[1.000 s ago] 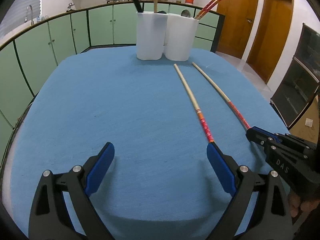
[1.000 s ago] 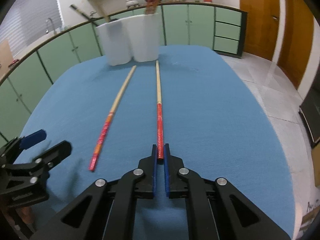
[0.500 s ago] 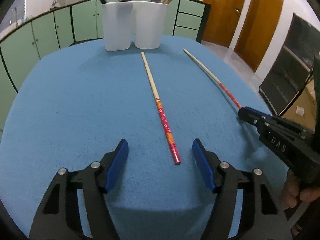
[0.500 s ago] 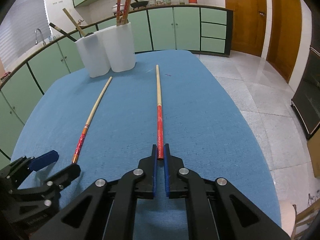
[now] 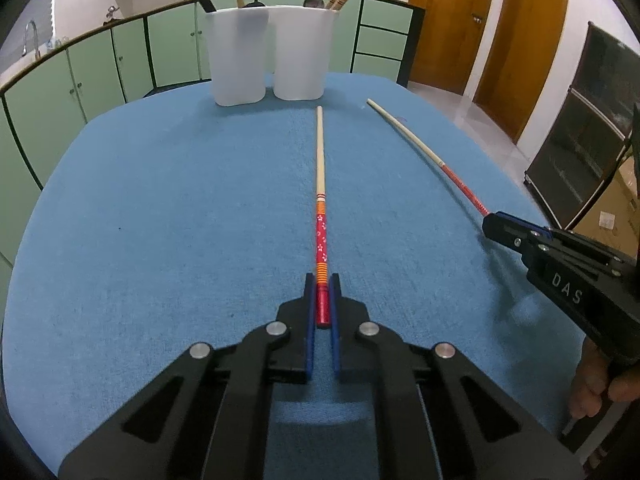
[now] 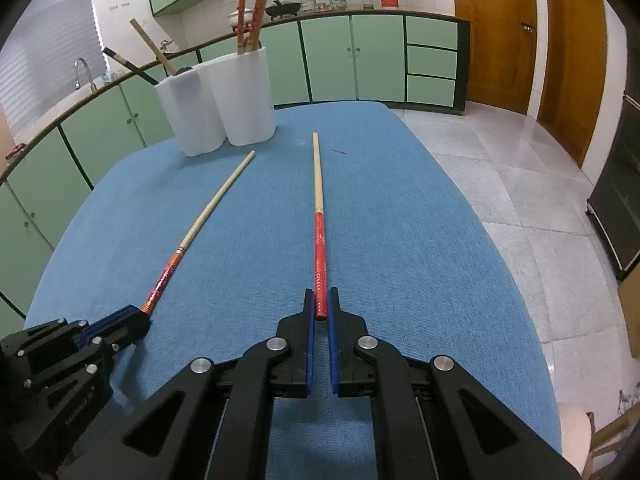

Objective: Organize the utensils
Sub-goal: 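Carry both red-tipped chopsticks to the white holder and open both grippers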

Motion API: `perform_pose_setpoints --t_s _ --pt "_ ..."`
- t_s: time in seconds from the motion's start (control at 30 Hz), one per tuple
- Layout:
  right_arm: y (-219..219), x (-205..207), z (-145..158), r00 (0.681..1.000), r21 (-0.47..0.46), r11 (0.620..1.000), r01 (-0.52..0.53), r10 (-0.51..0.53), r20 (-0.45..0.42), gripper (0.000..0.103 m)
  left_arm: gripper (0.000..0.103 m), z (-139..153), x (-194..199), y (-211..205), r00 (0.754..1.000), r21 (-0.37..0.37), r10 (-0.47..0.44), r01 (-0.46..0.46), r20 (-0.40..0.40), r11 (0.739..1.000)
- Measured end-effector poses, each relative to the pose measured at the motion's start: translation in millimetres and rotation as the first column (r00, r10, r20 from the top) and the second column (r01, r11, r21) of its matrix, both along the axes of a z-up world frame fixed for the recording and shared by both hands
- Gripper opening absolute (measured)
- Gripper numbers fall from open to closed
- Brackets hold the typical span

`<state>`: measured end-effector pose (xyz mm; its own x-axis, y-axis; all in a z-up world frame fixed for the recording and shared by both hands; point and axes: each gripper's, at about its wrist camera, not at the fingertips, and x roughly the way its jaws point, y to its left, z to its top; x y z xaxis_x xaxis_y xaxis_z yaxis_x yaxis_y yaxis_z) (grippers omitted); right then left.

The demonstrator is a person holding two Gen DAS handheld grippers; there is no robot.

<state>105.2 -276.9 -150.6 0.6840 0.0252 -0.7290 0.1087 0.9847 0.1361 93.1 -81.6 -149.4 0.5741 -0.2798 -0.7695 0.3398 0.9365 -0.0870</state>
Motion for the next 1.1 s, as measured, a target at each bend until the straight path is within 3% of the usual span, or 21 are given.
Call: perform_pose_setpoints --t_s 0.33,0.47,0.87,1.1 --pt "2.8 -5.1 34.1 0.999 -0.087 0.995 -0.049 0.048 -0.009 0.006 0.005 49.8 0.9 16.0 0.998 0.033 0.013 -0.015 0.068 0.999" --pt "0.5 -10.3 62.0 0.997 -0.105 0.992 -0.063 0.066 0.03 0.006 0.005 78.1 -0.9 20.9 0.994 0.042 0.012 -0.017 0.111 0.999" --pt "-5.2 -11.9 137.6 0.974 -0.087 0.991 -0.105 0.12 0.192 0.006 0.005 158.4 -0.8 25.8 0.959 -0.023 0.018 -0.012 0.283 1.0" --pt "-0.9 -1.7 168.4 0.953 -0.063 0.984 -0.167 0.178 0.244 0.006 0.005 183.4 9.3 21.1 0.943 -0.038 0.011 0.002 0.331 0.999"
